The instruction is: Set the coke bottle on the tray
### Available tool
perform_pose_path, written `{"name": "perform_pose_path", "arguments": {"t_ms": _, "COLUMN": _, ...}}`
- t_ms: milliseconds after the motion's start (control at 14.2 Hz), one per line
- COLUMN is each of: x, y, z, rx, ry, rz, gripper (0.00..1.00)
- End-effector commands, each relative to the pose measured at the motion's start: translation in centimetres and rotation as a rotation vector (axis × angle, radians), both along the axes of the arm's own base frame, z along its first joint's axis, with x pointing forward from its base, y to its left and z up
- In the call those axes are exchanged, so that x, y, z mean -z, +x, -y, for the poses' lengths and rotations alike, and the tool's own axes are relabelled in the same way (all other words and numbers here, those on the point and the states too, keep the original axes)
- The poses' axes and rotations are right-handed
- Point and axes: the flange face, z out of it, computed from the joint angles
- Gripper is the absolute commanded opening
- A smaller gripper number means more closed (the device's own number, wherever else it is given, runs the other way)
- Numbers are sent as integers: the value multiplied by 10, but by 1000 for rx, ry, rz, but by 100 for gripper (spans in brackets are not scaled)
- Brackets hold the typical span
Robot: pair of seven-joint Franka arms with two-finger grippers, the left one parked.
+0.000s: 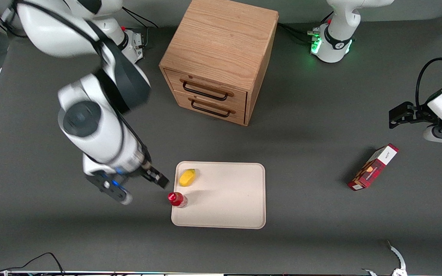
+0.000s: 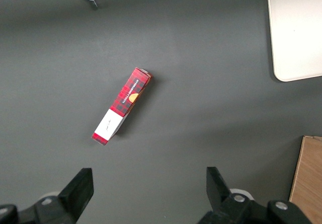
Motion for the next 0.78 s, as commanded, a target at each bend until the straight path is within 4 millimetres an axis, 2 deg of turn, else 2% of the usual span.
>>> {"name": "perform_pose_path", "arguments": {"t_ms": 0, "x": -71, "y": -69, "z": 33, "rx": -124, "ry": -73, "rz": -52, "gripper": 100}}
{"name": "perform_pose_path", "arguments": {"t_ms": 71, "x": -93, "y": -87, "z": 49, "rx": -144, "ry": -65, "rz": -73, "gripper": 100}}
{"name": "perform_pose_path", "arguments": {"t_ms": 212, "x": -124, "y": -117, "z": 95, "rx": -204, "ry": -91, "rz": -95, "gripper": 100}}
{"name": "perform_pose_path", "arguments": {"t_ms": 353, "x": -140, "y": -146, "z": 167, "rx": -234, "ry": -30, "rz": -122, "gripper": 100}}
{"name": "perform_pose_path", "arguments": {"t_ms": 424, "x": -140, "y": -160, "z": 206, "rx": -257, "ry": 9, "rz": -129, "gripper": 100}}
{"name": "perform_pose_path", "arguments": {"t_ms": 494, "x": -133, "y": -174, "z": 238, "rx": -267, "ry": 35, "rz": -134, "gripper": 100}}
{"name": "perform_pose_path", "arguments": {"t_ms": 635, "x": -101, "y": -196, "z": 276, "rx": -276, "ry": 51, "rz": -135, "gripper": 100}}
{"name": "perform_pose_path", "arguments": {"t_ms": 706, "x": -81, "y": -205, "z": 285, "rx": -271, "ry": 54, "rz": -121, "gripper": 100}}
